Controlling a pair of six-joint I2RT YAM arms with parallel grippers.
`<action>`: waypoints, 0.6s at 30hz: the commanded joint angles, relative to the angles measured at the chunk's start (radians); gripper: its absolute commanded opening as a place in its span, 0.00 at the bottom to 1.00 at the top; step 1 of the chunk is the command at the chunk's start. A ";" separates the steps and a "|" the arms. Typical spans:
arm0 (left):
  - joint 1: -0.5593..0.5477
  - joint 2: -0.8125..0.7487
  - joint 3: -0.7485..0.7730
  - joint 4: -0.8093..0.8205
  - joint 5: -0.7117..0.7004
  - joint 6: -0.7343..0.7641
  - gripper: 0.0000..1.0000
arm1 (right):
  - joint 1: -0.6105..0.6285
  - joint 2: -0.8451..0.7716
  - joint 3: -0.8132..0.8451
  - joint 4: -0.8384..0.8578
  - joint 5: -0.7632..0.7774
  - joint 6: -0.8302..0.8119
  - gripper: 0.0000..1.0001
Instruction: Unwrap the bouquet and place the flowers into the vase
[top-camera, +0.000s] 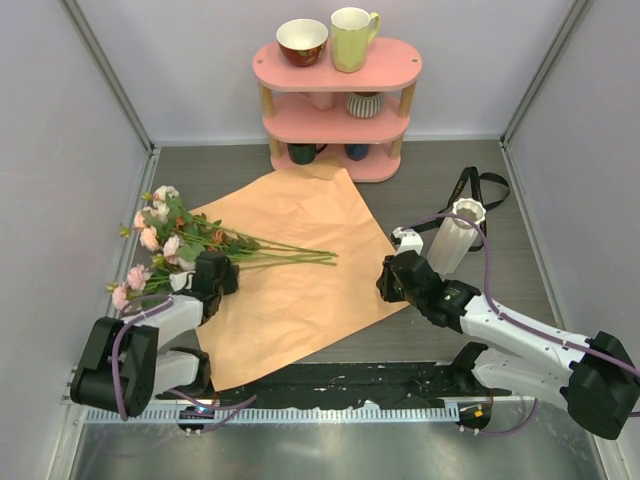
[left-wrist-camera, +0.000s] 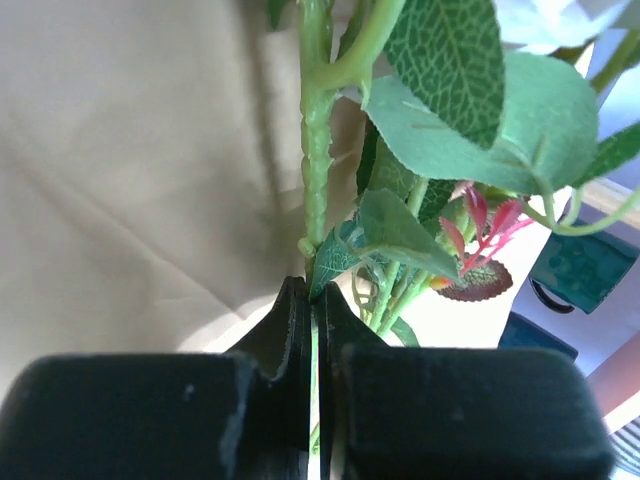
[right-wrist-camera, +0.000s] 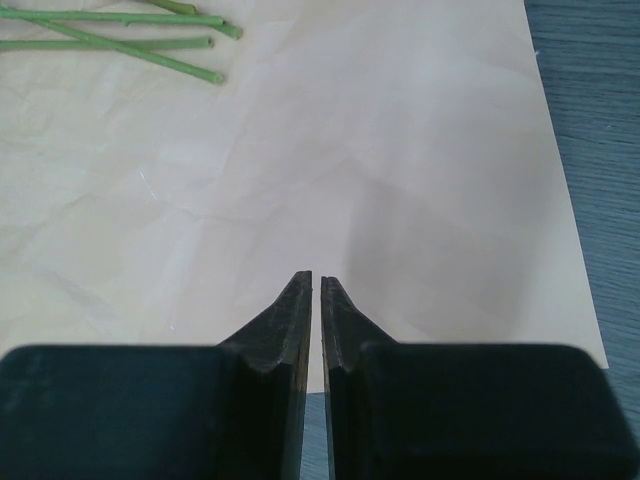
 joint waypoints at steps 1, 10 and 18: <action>0.004 -0.132 -0.023 -0.124 -0.032 0.047 0.00 | -0.003 -0.023 0.005 0.034 0.014 -0.014 0.14; 0.004 -0.492 -0.049 -0.312 -0.043 0.063 0.00 | -0.003 -0.005 0.027 0.035 0.017 -0.023 0.14; 0.004 -0.545 0.115 -0.516 -0.095 0.220 0.00 | -0.001 -0.017 0.044 0.017 0.030 -0.034 0.14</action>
